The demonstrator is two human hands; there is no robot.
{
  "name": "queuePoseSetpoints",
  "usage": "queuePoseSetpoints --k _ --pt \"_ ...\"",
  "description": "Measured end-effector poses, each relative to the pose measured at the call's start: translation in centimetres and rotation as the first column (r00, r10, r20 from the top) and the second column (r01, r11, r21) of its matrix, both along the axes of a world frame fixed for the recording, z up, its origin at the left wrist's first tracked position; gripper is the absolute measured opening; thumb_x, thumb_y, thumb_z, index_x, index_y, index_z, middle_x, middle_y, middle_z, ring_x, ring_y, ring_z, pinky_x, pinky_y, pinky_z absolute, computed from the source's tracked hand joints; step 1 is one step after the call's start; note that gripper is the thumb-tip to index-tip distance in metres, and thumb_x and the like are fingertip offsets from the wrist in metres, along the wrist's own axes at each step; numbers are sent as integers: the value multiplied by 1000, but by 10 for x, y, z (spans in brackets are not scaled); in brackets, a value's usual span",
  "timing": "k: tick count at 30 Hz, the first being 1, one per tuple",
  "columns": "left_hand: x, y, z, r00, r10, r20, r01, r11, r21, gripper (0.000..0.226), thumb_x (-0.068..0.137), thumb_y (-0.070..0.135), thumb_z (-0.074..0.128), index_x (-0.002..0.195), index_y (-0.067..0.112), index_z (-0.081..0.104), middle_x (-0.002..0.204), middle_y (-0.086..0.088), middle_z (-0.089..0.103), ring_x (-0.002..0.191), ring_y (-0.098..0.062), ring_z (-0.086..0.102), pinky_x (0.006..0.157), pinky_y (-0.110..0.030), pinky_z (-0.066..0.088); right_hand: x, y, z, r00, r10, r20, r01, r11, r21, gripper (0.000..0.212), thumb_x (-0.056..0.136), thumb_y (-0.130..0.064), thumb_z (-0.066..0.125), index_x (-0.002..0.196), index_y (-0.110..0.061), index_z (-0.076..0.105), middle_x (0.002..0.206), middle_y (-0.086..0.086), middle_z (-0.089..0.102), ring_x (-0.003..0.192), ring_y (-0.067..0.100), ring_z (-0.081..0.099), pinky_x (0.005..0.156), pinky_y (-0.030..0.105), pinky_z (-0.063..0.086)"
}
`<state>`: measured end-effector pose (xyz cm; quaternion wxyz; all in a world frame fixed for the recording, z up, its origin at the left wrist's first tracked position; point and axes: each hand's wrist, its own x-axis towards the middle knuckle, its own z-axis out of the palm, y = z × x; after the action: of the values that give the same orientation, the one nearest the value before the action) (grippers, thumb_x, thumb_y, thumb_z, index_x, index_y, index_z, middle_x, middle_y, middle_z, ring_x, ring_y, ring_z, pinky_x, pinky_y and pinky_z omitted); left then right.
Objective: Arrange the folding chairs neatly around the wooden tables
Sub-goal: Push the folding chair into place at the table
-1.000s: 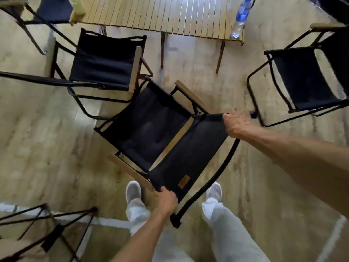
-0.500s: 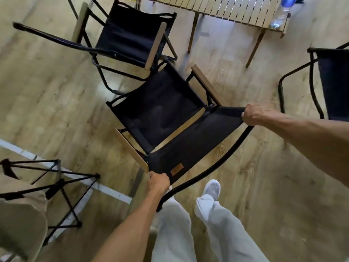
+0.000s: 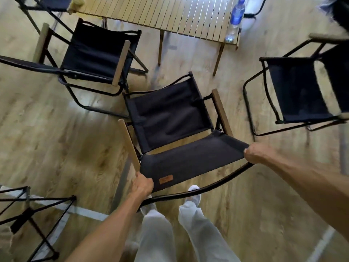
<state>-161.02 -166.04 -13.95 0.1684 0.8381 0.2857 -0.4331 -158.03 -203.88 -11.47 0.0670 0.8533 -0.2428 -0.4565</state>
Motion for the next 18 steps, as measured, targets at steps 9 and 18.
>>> queuePoseSetpoints --k 9,18 --pt "100 13 6 957 -280 72 270 955 120 57 94 35 53 140 3 40 138 -21 51 122 -38 53 98 -42 45 -26 21 -2 817 -568 -104 559 734 384 43 104 -22 43 137 5 48 137 21 52 129 35 49 103 37 38" --pt "123 31 -28 887 -462 11 444 857 261 46 98 42 44 121 6 62 120 -17 64 105 -33 63 84 -36 50 -51 24 -75 551 -835 18 778 521 351 42 102 -25 47 119 11 58 109 24 63 84 30 55 63 31 43"
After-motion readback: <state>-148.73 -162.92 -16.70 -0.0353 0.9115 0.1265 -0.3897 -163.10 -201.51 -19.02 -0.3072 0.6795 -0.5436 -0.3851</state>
